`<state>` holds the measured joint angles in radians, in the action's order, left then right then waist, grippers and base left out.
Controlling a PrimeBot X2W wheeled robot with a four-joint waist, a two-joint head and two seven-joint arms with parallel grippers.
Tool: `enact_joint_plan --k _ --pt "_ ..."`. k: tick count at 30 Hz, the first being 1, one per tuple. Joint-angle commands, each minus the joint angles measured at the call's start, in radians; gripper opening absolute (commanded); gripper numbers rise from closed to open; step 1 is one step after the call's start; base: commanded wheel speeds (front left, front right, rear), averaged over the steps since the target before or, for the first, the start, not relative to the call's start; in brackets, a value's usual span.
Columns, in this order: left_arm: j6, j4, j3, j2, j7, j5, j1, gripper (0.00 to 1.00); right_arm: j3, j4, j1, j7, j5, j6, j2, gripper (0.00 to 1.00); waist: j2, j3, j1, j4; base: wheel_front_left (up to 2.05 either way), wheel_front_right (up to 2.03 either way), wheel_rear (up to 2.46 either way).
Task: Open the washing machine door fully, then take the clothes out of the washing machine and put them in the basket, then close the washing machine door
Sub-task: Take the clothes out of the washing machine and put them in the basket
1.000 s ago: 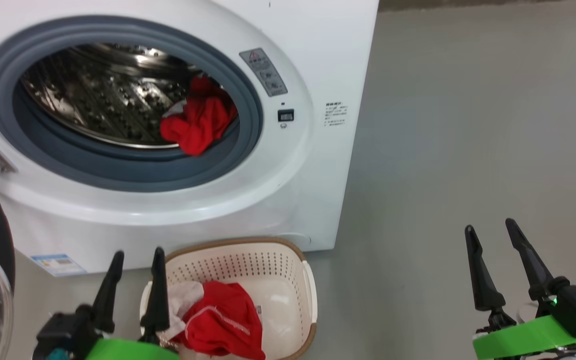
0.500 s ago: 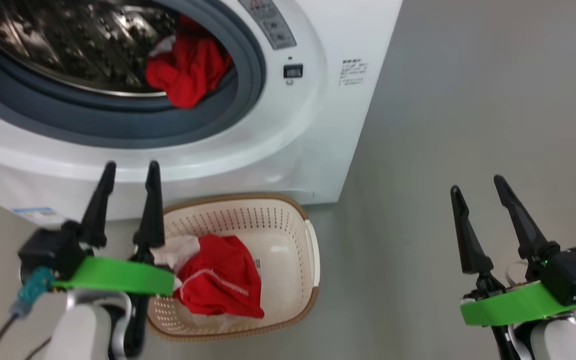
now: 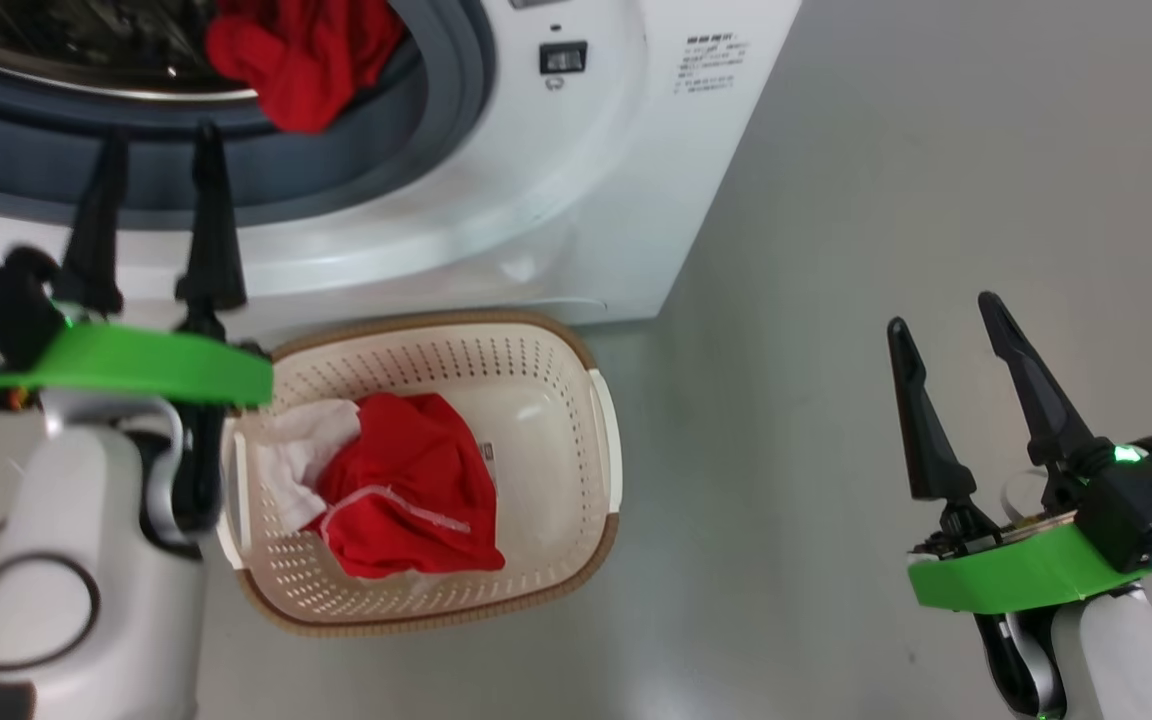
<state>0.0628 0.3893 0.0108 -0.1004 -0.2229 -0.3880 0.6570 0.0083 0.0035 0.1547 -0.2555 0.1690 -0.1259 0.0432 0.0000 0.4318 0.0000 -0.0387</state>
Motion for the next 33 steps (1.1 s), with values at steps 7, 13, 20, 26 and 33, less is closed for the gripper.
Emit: enact_joint_plan --k 7,13,20,26,33 --pt "0.020 0.074 -0.017 -0.051 -0.007 -0.007 0.162 1.00 0.038 -0.039 0.045 -0.006 -0.026 -0.005 0.007 1.00 0.0000 0.113 0.0000 -0.025 0.00 0.00 0.00" --pt "0.035 0.162 -0.007 -0.055 -0.008 -0.027 0.273 1.00 0.045 -0.045 0.063 -0.006 -0.030 -0.005 0.007 1.00 0.0000 0.152 0.0000 -0.023 0.00 0.00 0.00" --pt "0.051 0.252 -0.001 -0.047 0.022 -0.079 0.392 1.00 0.062 -0.034 0.079 -0.006 -0.052 -0.005 0.007 1.00 0.0000 0.190 0.0000 -0.017 0.00 0.00 0.00" --pt "0.064 0.337 0.014 -0.059 0.110 -0.154 0.485 1.00 0.076 -0.022 0.096 -0.006 -0.056 -0.005 0.007 1.00 0.0000 0.213 0.0000 -0.021 0.00 0.00 0.00" --pt "0.063 0.441 0.069 -0.094 0.257 -0.148 0.563 1.00 0.074 -0.012 0.102 -0.006 -0.046 -0.005 0.007 1.00 0.0000 0.216 0.0000 -0.027 0.00 0.00 0.00"
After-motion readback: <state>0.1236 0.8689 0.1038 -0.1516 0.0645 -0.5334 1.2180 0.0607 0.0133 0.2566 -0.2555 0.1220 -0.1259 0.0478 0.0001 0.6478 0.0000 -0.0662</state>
